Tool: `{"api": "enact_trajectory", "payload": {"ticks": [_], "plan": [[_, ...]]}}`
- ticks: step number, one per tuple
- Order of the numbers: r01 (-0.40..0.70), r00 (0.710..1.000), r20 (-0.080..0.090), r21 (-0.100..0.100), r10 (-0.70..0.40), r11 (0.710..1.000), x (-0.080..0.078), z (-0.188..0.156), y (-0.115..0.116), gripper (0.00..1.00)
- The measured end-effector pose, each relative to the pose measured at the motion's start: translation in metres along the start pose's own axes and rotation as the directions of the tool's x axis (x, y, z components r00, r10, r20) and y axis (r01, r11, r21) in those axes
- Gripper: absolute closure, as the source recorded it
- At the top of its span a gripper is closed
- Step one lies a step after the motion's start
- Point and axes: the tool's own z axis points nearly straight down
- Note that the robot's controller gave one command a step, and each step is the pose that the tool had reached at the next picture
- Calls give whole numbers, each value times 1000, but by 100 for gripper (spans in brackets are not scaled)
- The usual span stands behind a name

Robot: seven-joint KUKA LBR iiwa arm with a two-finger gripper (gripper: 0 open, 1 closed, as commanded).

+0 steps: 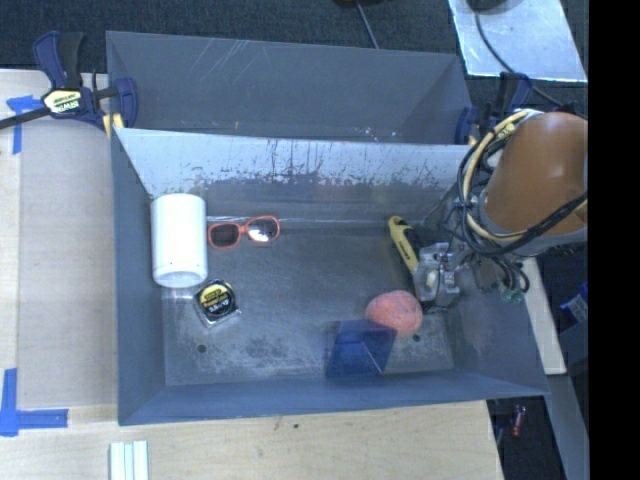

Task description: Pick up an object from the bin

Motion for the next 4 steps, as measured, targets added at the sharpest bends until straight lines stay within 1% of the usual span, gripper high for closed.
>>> {"api": "enact_trajectory", "payload": {"ticks": [1, 2, 3, 4], "plan": [[0, 1000, 0, 0, 0, 1000, 0, 0, 0, 100], [-3, 1000, 15, 5, 3, 1000, 9, 24, 12, 100], [268, 963, 11, 8, -269, 963, 6, 62, 35, 100], [55, 998, 1, -2, -55, 998, 28, 54, 91, 100]]}}
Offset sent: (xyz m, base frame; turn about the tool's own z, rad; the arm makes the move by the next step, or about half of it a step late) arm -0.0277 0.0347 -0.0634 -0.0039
